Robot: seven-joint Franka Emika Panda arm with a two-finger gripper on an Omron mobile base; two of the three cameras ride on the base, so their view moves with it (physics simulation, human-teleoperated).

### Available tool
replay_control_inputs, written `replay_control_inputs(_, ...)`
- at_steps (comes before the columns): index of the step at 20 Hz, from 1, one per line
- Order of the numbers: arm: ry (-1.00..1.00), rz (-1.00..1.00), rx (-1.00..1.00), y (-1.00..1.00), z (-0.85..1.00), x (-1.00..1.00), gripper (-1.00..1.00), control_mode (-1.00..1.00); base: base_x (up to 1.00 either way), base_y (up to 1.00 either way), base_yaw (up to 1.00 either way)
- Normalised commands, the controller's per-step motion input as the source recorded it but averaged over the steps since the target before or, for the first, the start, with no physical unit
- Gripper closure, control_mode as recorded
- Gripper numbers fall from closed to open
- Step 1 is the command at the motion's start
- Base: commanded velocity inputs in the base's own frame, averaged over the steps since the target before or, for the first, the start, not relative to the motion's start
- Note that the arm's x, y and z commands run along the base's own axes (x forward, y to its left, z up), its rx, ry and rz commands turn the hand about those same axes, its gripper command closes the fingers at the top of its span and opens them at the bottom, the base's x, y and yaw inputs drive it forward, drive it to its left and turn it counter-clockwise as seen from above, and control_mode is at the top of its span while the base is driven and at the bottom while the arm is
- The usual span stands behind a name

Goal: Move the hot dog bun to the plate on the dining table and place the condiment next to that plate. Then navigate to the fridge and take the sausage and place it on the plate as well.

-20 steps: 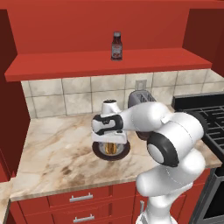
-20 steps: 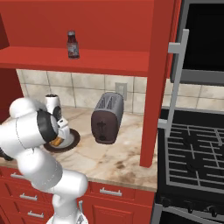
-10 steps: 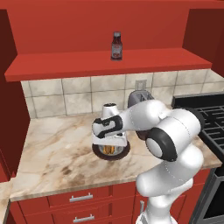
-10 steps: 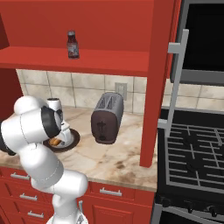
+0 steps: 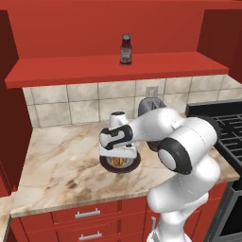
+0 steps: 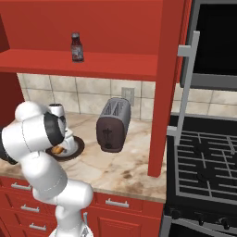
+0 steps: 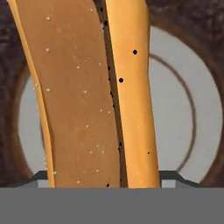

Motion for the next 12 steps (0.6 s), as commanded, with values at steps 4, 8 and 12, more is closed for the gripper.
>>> replay_control_inputs(4, -0.09, 0.04, 0.00, -0.01, 0.70, -0.43, 1.00, -1.00, 0.00, 0.00, 0.00)
replay_control_inputs(8, -0.06, 0.08, 0.00, 0.00, 1.00, -0.72, 1.00, -1.00, 0.00, 0.00, 0.00)
replay_control_inputs(12, -0.05, 0.12, 0.00, -0.20, 1.00, -0.82, 1.00, -1.00, 0.00, 0.00, 0.00)
